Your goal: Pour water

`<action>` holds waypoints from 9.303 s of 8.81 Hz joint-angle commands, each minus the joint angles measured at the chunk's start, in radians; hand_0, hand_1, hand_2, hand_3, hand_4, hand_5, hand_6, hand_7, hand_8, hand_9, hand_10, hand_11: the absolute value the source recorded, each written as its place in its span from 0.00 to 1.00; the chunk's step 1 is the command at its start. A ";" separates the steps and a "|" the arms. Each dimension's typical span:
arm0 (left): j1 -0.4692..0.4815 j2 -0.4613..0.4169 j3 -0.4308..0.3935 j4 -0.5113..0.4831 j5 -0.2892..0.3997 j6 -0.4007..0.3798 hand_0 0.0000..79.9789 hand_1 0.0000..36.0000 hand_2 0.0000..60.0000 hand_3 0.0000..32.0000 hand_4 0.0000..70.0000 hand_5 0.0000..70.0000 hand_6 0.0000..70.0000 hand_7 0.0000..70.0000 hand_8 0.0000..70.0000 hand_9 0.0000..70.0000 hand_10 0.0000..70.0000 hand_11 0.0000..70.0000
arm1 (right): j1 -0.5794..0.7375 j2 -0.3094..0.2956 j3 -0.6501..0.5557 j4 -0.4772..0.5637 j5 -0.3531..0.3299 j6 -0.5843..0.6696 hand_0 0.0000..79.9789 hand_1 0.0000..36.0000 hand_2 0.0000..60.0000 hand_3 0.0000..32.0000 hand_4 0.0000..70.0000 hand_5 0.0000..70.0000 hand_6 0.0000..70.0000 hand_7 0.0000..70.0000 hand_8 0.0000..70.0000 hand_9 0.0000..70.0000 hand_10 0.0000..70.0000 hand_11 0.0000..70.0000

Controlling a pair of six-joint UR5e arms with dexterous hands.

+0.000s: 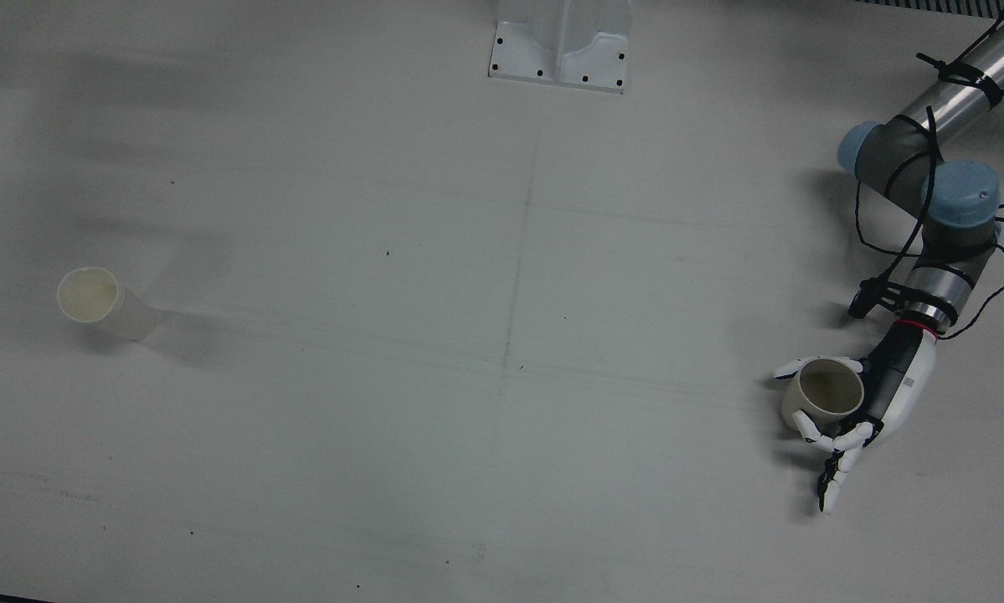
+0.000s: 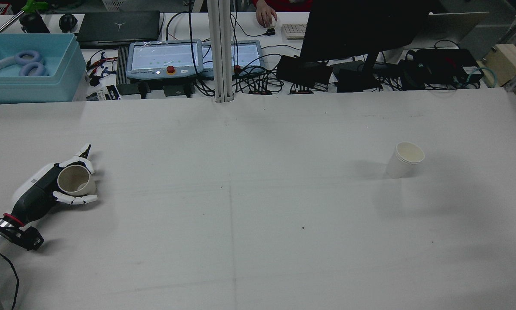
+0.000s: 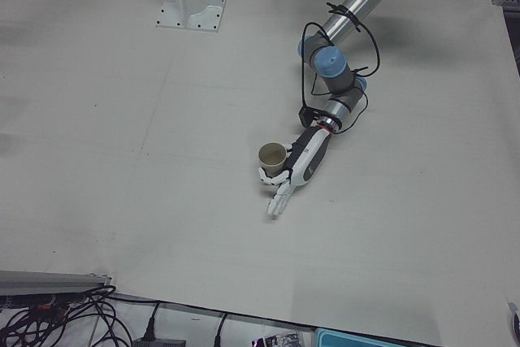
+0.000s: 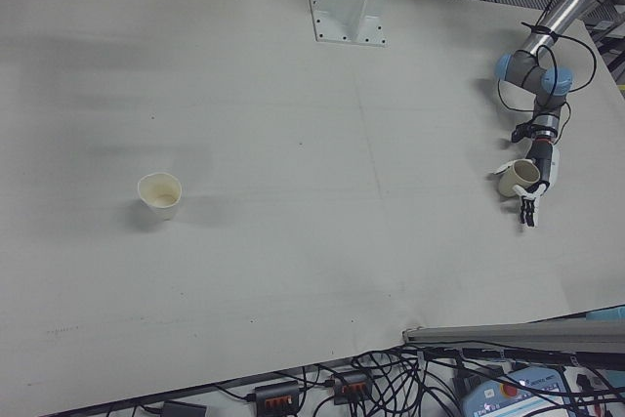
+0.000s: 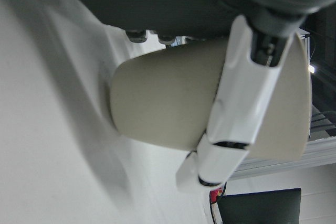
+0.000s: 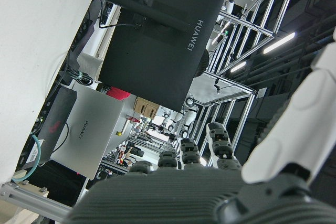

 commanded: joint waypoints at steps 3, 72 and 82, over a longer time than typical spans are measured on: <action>-0.007 -0.002 -0.013 0.131 0.009 -0.117 0.81 1.00 1.00 0.00 0.49 0.94 0.03 0.07 0.00 0.00 0.00 0.05 | 0.000 0.002 0.000 0.000 -0.001 0.000 0.58 0.15 0.00 0.00 0.24 0.13 0.07 0.17 0.05 0.06 0.00 0.00; -0.194 -0.065 -0.257 0.276 0.076 -0.178 0.79 1.00 1.00 0.00 0.46 1.00 0.09 0.12 0.01 0.01 0.01 0.07 | -0.698 0.359 -0.290 0.166 0.468 -0.245 0.69 0.47 0.00 0.00 0.19 0.23 0.10 0.21 0.01 0.02 0.00 0.00; -0.212 -0.064 -0.247 0.260 0.076 -0.175 0.78 1.00 1.00 0.00 0.45 1.00 0.08 0.12 0.01 0.00 0.01 0.06 | -0.692 0.376 -0.290 0.138 0.473 -0.244 0.75 0.68 0.57 0.00 1.00 0.52 0.31 0.44 0.23 0.29 0.09 0.14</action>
